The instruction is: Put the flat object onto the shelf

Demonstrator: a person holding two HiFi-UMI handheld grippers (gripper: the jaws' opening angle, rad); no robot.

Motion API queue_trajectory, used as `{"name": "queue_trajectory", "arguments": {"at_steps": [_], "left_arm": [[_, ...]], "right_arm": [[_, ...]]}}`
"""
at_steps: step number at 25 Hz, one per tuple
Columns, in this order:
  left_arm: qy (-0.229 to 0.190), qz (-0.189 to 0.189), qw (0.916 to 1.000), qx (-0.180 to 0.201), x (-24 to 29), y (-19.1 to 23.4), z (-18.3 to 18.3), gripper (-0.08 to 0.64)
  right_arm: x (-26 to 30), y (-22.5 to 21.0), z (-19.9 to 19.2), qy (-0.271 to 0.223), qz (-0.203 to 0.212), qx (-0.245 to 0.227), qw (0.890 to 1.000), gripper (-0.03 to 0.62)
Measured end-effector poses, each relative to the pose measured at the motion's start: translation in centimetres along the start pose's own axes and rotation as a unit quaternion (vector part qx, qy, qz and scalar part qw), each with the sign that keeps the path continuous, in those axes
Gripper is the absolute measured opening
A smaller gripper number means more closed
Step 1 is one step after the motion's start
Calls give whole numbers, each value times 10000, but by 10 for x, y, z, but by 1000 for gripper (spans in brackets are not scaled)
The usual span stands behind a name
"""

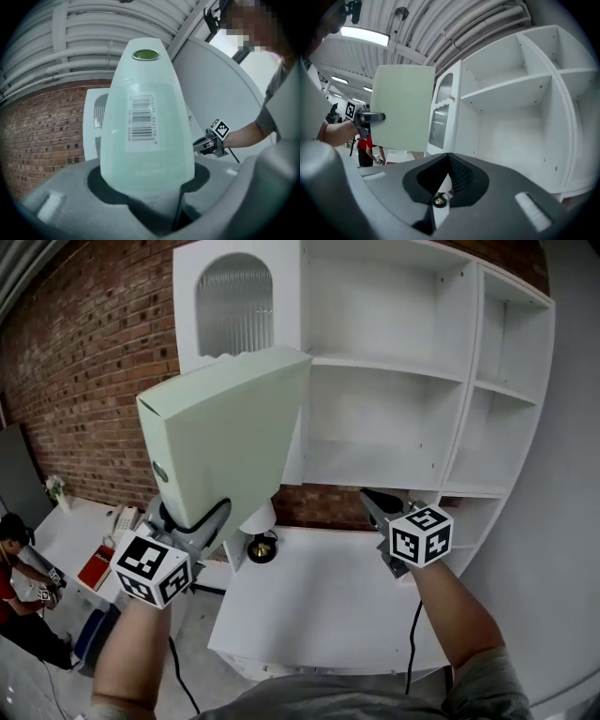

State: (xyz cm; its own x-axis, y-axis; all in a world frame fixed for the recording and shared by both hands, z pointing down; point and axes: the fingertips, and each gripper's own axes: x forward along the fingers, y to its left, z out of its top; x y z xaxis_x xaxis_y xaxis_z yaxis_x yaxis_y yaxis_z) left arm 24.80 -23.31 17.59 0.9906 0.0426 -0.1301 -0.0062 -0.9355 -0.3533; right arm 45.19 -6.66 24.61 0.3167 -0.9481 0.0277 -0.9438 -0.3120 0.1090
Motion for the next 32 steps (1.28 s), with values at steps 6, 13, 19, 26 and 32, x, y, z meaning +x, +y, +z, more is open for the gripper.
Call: {"name": "queue_trajectory", "arguments": {"at_steps": [6, 13, 19, 26, 32], "left_arm": [[-292, -325, 9969, 651, 56, -18, 77, 275], [-452, -475, 9866, 1492, 112, -38, 156, 275], [-554, -420, 9702, 2320, 143, -55, 218, 275], [-412, -130, 9458, 3219, 183, -63, 259, 275], [35, -27, 9132, 4074, 230, -71, 258, 275]], "right_arm": [[-36, -49, 51, -91, -456, -167, 9988, 11], [-64, -92, 89, -179, -854, -382, 9955, 11], [-81, -116, 102, -321, -1034, -353, 9935, 11], [-96, -141, 113, -452, -1238, -398, 9905, 11], [-111, -157, 122, -515, -1363, -491, 9881, 11]]}}
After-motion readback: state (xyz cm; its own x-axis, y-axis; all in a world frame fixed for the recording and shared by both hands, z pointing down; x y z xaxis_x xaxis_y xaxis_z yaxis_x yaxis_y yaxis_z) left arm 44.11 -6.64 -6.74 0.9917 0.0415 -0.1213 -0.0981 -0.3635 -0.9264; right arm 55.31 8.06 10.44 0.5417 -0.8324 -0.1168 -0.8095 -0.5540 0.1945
